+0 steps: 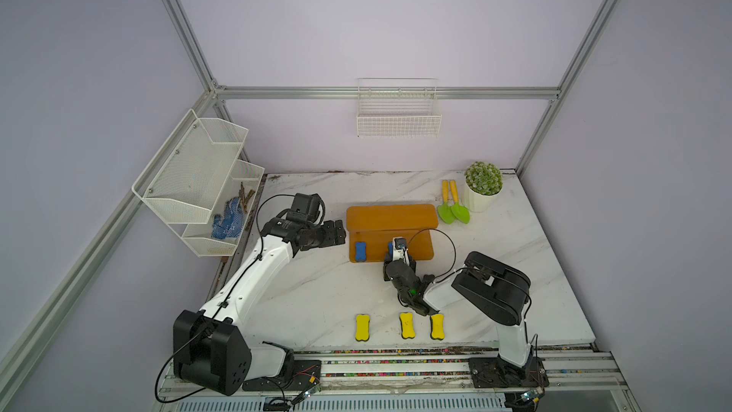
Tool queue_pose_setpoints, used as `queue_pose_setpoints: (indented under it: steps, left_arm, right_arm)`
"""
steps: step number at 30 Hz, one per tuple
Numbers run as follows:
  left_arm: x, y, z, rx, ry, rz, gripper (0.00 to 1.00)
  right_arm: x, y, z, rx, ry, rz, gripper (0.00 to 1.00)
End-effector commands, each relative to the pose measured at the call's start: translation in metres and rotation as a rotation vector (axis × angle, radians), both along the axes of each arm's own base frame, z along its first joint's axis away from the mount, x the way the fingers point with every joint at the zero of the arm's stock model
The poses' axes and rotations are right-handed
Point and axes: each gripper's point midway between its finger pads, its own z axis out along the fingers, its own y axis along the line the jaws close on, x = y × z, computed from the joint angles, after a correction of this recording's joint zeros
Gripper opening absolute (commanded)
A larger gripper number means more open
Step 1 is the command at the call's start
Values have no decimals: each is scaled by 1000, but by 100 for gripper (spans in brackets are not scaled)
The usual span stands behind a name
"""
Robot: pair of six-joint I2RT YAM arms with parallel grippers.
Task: Remove the whiteboard erasers from the shelf
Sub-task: Pick up the whiteboard eraser from the shelf.
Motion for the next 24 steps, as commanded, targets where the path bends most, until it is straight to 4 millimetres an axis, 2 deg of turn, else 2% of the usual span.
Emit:
queue_pose_setpoints:
  steps: [1,14,20,24]
  left_arm:
    - [-1,1,2,-2,-17,-15,94]
    - [0,2,2,-6,-16,-11,94]
    - [0,3,2,-9,-16,-10,94]
    - [0,2,3,-17,-16,-13,94]
  right_arm:
    - [2,0,-1,-8,-8,-9,47]
    - [-9,-12,20,-30,-32,-9,38]
    - [-26,-18,31,-8,2,-10,37]
    - [-49,-23,31,2,82,-8,38]
